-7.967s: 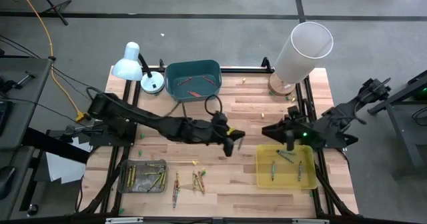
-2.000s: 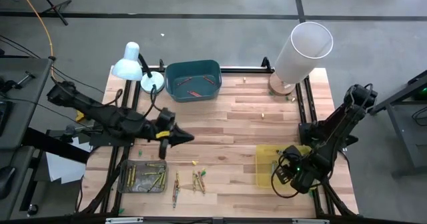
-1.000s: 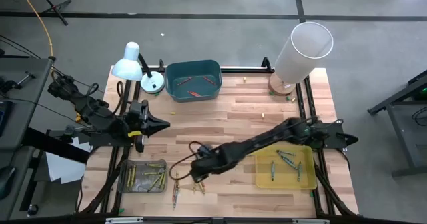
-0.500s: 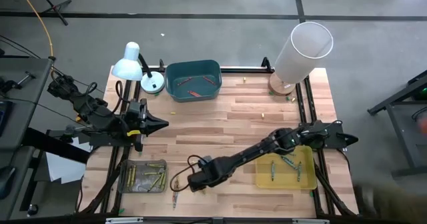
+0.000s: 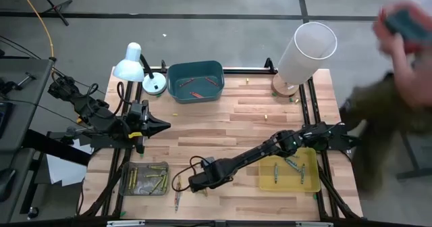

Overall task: Sort crayons
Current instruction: Put the right orange crayon into the blue bin

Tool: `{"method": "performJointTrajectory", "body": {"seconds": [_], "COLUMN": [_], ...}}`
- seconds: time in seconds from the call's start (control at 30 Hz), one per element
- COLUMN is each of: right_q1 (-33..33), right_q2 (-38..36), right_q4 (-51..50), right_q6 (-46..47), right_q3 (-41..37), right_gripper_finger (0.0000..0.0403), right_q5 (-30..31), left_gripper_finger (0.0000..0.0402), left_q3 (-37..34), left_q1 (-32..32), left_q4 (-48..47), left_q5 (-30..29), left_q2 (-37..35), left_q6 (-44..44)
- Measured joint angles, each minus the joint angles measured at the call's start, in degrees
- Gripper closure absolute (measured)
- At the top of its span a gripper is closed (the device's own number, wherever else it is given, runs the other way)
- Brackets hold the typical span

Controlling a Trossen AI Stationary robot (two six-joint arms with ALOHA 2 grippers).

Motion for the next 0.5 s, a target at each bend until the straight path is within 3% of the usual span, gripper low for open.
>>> {"method": "performJointTrajectory", "body": {"seconds": [0.23, 0.5], "right_q1": [-0.25, -1.22], "right_q2": [-0.24, -0.24], "right_q4": [-10.53, -11.75], "right_q6": [-0.88, -8.37], "right_q3": [0.53, 0.47], "right_gripper_finger": [0.0195, 0.0194], "right_q5": [0.47, -1.32], "left_gripper_finger": [0.0402, 0.0402], "left_q3": [0.00, 0.00], "left_q1": [0.00, 0.00], "left_q4": [-0.02, -0.02], "left_q5": [0.02, 0.00], "left_q2": [0.02, 0.00], "left_q6": [0.06, 0.11]}}
